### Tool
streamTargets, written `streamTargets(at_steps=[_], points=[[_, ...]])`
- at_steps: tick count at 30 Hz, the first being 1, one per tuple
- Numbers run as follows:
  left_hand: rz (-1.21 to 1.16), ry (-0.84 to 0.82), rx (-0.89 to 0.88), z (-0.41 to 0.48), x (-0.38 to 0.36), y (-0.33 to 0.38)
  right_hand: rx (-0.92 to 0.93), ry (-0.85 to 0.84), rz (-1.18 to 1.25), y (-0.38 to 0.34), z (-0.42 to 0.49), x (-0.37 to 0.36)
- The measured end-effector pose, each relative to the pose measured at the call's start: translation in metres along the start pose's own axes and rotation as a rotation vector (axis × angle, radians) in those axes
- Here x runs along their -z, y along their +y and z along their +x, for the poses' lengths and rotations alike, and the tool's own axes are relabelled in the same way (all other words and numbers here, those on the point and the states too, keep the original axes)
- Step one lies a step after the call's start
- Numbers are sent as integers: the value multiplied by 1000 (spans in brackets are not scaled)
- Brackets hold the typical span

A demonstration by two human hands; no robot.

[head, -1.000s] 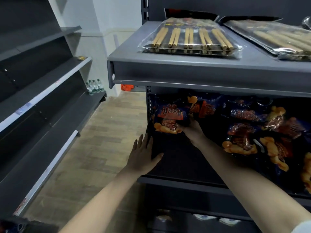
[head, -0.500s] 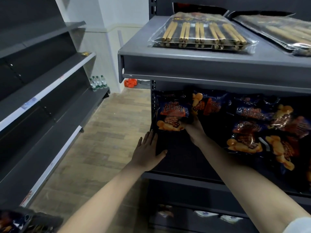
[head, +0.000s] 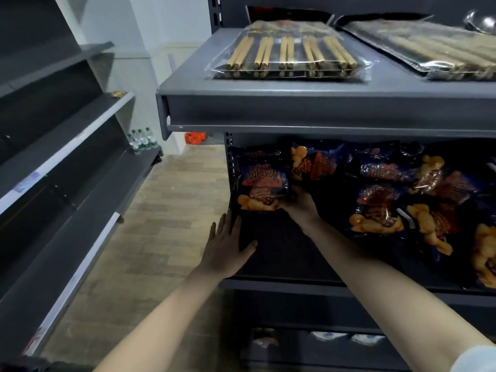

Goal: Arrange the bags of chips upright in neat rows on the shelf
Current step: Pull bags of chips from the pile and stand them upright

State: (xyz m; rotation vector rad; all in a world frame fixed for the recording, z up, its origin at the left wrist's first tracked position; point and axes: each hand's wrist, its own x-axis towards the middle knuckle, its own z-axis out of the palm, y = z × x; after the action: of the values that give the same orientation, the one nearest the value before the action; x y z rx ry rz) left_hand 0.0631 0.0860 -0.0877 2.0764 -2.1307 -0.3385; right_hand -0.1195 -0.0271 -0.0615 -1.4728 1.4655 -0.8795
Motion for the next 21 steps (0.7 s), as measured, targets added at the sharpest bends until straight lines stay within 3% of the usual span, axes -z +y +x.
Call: streamTargets(at_steps=[5,11,14,18,21], points=[[25,40,-5,-2,1,-2,14,-32,62,-2,-8,4],[91,458,-295,20,45,31,80,84,134,-19,-22,46],[121,575,-398,63,86,71,143,119,220,-32,-29,77],[220,526,-438,113,116,129,199,234,240,-37,-47,134],[276,381,-433,140,119,164,217,312,142,-23,-69,178]])
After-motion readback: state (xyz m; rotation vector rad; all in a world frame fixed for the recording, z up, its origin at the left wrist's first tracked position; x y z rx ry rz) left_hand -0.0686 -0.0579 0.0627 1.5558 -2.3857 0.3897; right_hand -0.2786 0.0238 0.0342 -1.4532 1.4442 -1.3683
